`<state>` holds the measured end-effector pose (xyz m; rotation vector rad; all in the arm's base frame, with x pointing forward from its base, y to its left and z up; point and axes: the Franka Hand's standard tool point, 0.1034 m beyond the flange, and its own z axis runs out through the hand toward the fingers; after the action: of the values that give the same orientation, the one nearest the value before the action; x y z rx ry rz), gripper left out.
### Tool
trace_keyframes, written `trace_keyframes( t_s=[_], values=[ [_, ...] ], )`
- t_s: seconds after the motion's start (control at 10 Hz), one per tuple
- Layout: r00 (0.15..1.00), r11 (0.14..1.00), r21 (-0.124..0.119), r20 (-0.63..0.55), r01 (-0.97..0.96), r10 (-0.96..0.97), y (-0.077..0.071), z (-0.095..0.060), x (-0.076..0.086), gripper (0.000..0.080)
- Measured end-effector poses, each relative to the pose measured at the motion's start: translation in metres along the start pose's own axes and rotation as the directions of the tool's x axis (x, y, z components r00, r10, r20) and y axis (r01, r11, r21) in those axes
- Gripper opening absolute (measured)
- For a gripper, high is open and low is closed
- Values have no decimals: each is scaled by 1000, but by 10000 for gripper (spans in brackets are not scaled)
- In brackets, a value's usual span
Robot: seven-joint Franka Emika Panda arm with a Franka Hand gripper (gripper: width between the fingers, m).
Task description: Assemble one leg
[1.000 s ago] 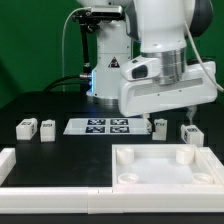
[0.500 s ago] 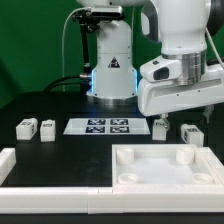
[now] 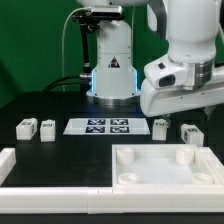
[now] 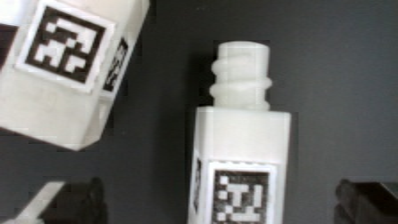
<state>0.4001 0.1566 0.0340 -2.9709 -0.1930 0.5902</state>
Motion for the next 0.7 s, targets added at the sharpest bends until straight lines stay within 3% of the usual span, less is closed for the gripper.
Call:
trace_keyframes(
  t_s=[0.1, 0.4, 0.5, 0.7],
  values=[
    [993, 1000, -9, 119, 0, 1, -5, 7, -11, 649],
    [942, 1000, -1, 335, -24, 23, -11, 13, -2, 649],
    [956, 999, -3, 289, -48, 47, -11, 16, 9, 649],
    [958, 999, 0, 282, -51, 49, -10, 19, 9, 649]
  ],
)
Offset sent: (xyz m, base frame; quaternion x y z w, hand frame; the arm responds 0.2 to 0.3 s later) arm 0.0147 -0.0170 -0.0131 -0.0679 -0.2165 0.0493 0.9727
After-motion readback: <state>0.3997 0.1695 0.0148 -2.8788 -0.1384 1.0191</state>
